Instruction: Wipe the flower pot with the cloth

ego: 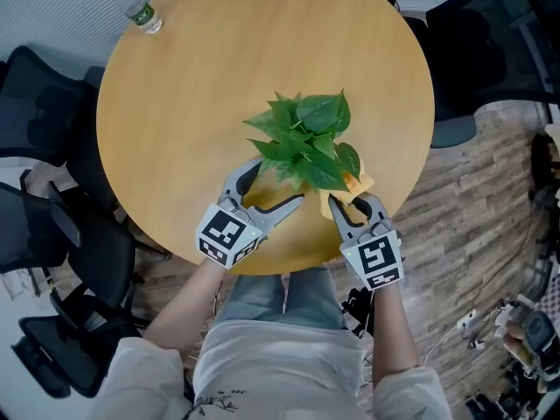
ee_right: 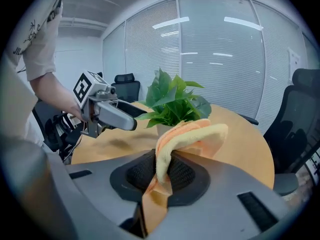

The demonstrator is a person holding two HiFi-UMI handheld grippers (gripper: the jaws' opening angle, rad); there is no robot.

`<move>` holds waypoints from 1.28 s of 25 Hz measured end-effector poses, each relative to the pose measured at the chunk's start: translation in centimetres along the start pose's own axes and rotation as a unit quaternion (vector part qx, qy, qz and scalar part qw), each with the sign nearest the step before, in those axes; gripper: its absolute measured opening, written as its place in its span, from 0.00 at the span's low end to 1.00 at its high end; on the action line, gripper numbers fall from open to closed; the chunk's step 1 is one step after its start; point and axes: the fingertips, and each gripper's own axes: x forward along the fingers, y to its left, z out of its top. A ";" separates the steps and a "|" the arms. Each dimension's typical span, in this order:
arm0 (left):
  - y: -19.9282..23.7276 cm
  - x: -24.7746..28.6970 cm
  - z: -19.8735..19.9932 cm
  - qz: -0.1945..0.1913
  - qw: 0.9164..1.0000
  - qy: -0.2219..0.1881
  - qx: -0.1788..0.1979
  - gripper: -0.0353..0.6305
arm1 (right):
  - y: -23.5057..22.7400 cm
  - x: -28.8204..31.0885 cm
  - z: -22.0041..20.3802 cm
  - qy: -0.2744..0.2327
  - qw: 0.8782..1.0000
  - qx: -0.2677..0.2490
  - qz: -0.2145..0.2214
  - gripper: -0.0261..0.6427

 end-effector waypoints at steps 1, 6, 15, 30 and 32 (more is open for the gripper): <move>-0.4 -0.3 0.1 -0.002 1.000 0.002 -0.005 0.66 | 0.1 -0.4 0.1 0.000 1.000 0.005 0.000 0.12; -2.5 -2.1 0.7 -0.007 0.999 0.008 -0.032 0.64 | 1.3 -2.9 0.4 0.007 1.000 0.012 0.003 0.12; -5.9 -5.2 4.9 0.008 1.000 -0.007 -0.006 0.45 | 3.1 -7.7 4.0 -0.036 0.999 0.035 0.012 0.12; -10.1 -7.9 11.9 0.023 0.998 -0.050 -0.015 0.07 | 2.1 -13.0 12.3 -0.128 0.989 0.065 0.025 0.12; -10.6 -8.0 12.4 0.022 0.999 -0.048 -0.014 0.07 | 2.3 -13.2 12.8 -0.133 0.988 0.076 0.032 0.12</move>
